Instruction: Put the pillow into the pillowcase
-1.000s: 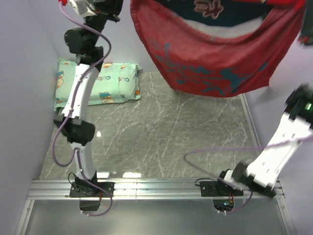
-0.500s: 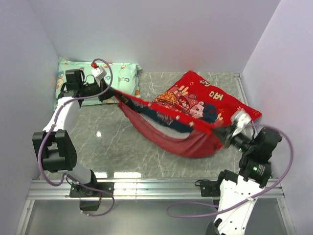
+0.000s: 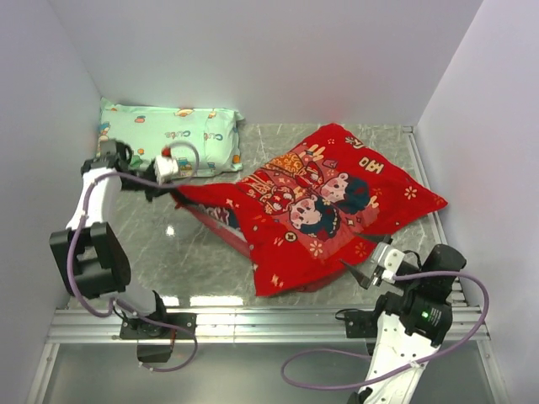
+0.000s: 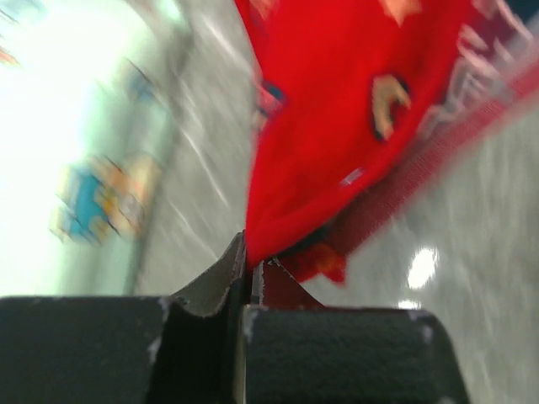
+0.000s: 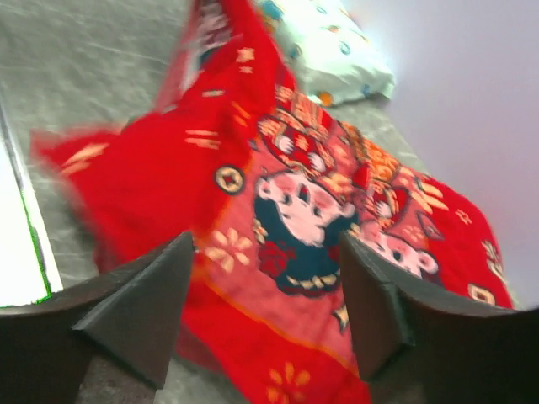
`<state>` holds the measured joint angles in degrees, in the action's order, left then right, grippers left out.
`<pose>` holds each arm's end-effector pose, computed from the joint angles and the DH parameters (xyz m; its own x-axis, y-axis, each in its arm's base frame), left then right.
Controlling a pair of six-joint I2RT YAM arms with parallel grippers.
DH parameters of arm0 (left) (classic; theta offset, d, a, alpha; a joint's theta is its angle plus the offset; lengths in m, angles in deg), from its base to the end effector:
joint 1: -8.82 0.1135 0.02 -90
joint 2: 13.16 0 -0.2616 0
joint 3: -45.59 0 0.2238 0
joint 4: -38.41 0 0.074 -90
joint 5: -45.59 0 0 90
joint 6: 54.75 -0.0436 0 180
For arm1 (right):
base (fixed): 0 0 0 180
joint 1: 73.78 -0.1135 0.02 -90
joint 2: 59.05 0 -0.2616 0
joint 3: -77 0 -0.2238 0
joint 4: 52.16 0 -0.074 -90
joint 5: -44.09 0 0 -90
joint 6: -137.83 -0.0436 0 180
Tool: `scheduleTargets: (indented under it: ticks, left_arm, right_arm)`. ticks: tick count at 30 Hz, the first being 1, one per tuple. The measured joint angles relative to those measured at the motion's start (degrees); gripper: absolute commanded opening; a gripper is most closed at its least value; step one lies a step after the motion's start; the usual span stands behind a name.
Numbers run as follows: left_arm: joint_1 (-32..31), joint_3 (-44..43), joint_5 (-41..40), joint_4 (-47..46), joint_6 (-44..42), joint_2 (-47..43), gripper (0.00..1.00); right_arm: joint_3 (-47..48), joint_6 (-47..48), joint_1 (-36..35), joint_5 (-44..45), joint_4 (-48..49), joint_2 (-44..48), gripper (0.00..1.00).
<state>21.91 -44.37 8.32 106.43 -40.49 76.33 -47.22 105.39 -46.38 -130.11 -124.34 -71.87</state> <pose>0.2804 0.0296 0.2841 -0.0678 0.5868 -0.8069 0.9116 0.3651 0.1889 0.0174 0.0398 0.2858 0.3789 -0.2924 -0.8780 -0.7543 0.4521 -0.4760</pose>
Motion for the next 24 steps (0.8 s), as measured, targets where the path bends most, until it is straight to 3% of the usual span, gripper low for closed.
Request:
scheduleTargets:
  ticks: [2,4,7,8,9,10,12,14,17,24]
  left_arm:
    - [2.1,6.0,-3.7,3.1,-8.6,-3.7,0.09]
    - [5.5,12.7,-7.2,7.3,-17.2,-8.4,0.35]
    - [10.8,17.7,-10.3,10.9,-22.9,-13.4,0.45]
    - [11.9,17.7,-10.6,11.4,-23.1,-14.0,0.53]
    - [12.8,17.1,-10.6,11.6,-22.5,-14.2,0.53]
    - [13.2,15.6,-10.3,12.7,-21.0,-13.5,0.68]
    - [13.3,9.7,-8.9,14.7,-18.1,-10.0,0.85]
    - [12.0,3.9,-7.4,15.1,-13.5,-6.4,0.87]
    - [4.1,3.5,-7.9,9.2,-2.8,-6.9,0.88]
    - [-35.1,15.6,-16.8,-12.3,27.7,-14.9,0.86]
  right_arm:
    - [0.4,-2.5,0.0,1.4,1.8,-0.1,0.79]
    - [1.2,-5.8,0.0,4.2,4.7,-0.3,0.78]
    - [1.3,-14.4,-0.3,10.3,13.4,-2.7,0.75]
    - [1.9,-17.6,-0.3,13.5,16.7,-6.3,0.75]
    - [2.6,-18.8,-0.3,14.8,17.8,-8.6,0.78]
    - [4.7,-20.3,-0.5,16.5,18.1,-13.8,0.79]
    - [11.1,-21.9,-1.2,19.7,18.2,-26.4,0.79]
    - [18.2,-22.4,-3.0,22.9,17.4,-37.9,0.79]
    - [23.8,-22.6,-6.7,28.0,16.2,-50.4,0.79]
    - [25.4,-28.3,-14.7,40.6,15.9,-61.5,0.78]
